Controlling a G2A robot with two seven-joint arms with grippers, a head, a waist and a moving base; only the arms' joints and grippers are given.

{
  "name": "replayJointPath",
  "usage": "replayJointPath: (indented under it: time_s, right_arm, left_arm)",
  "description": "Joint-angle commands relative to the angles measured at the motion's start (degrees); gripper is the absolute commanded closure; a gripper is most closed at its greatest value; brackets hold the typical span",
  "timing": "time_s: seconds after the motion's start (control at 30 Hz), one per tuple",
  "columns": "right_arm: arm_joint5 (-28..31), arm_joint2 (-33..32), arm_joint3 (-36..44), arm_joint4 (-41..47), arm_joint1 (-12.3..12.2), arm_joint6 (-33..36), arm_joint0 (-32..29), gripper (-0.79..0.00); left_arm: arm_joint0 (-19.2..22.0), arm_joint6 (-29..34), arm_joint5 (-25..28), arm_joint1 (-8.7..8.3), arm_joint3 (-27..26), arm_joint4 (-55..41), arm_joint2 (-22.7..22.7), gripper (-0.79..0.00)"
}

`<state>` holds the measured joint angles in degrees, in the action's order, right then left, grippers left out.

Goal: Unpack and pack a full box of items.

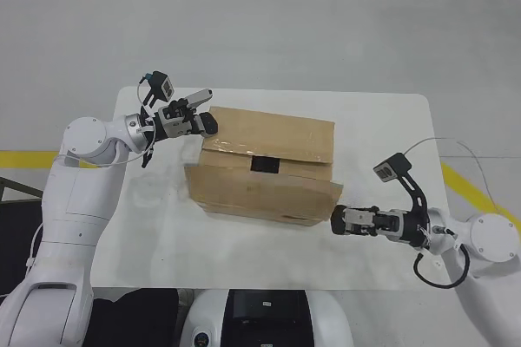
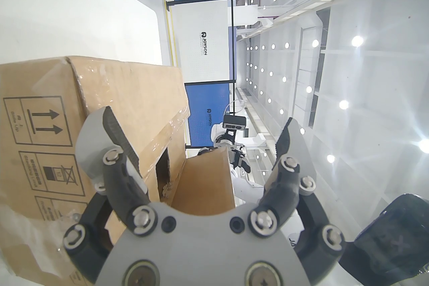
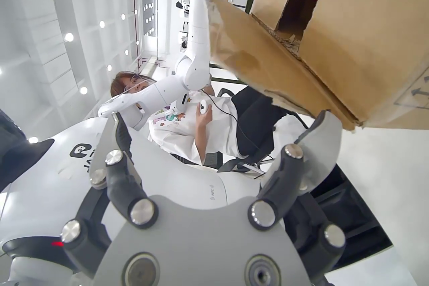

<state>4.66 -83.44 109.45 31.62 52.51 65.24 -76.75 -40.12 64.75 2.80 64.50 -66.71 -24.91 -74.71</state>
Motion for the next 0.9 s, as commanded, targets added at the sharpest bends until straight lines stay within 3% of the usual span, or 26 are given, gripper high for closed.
replayJointPath:
  time_s: [0.0,0.57,0.87]
  right_arm:
    - [0.06,1.14,-0.89,-0.05,0.18,-1.02,0.89,-0.785]
    - [3.19,4.50,-5.08,0.21,1.35,-7.63,7.39,-0.785]
    - [3.27,9.20,-12.15,2.88,2.54,-7.67,13.61,-0.785]
  left_arm:
    - [0.00,0.00,0.00,0.00,0.00,0.00,0.00,-0.785]
    - [0.00,0.00,0.00,0.00,0.00,0.00,0.00,-0.785]
    - [-0.55,-1.07,0.03,0.00,-0.58,-0.01,-0.01,-0.785]
